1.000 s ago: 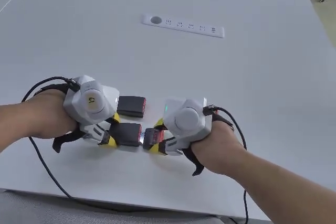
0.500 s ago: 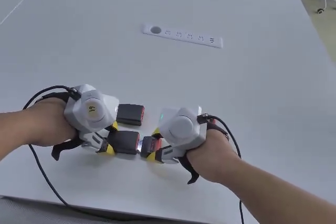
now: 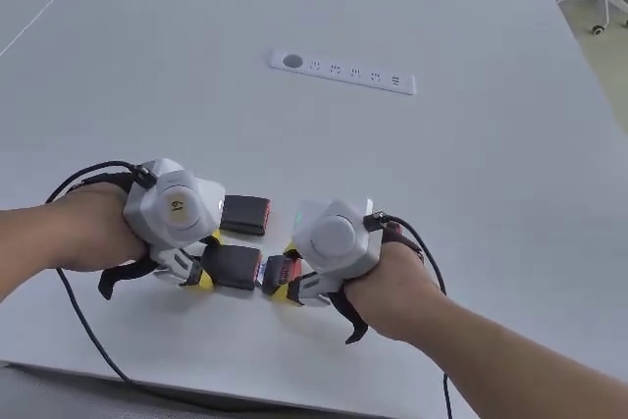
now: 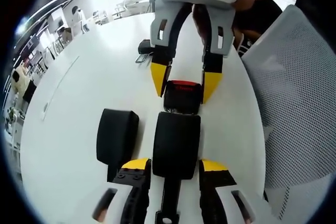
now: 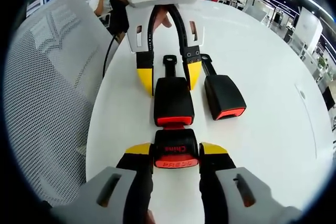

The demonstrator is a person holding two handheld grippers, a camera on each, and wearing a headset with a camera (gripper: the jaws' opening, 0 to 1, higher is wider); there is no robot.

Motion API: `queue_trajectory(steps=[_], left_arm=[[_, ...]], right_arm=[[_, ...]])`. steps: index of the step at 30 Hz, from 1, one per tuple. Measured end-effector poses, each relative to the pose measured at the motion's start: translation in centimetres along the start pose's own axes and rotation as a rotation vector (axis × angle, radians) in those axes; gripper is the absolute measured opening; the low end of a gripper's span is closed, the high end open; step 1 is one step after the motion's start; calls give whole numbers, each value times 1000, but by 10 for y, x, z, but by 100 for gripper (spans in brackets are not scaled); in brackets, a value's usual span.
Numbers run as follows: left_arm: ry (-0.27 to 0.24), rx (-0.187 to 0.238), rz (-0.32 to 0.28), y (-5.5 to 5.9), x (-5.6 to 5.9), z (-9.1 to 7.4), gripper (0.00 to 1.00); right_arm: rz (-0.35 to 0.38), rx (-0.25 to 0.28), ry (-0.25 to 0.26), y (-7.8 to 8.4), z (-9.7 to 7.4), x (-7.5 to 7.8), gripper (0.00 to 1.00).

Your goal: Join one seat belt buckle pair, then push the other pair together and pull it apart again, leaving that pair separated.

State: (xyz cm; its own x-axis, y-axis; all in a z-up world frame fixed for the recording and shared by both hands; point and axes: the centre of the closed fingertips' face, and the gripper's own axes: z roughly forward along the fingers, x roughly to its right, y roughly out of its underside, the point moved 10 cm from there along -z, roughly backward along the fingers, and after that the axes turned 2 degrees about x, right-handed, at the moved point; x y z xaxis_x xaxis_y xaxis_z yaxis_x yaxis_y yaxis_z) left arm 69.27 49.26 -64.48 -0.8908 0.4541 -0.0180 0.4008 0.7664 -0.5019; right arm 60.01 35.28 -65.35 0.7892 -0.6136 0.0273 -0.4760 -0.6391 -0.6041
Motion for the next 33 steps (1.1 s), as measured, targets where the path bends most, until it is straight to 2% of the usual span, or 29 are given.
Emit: queue_trajectory(steps=[7,9,11,14,24,26,33], left_arm=[[-21,14,19,-9,5,-15,43],[-28,-9,35,-10,6,-19,43],[-45,18,29,-14,4,-25,43],[-54,28,22,-16,0,-29,44],[-83,54,7,-24,-26,-32,45],[-87,66,2,-25,-32,-31,45],[-91,70,-11,-24,-52,-28,45]], right_arm=[[-3,41,12,-6,-14,-1,31],[-3,50,22,-9,-20,1,31],[-11,60,30,-11,-24,2,30],[-14,65,37,-12,-29,5,30],[-21,51,71,2,-49,22,28],[-42,18,69,11,-53,30,28],[-45,-25,80,34,-70,54,27]])
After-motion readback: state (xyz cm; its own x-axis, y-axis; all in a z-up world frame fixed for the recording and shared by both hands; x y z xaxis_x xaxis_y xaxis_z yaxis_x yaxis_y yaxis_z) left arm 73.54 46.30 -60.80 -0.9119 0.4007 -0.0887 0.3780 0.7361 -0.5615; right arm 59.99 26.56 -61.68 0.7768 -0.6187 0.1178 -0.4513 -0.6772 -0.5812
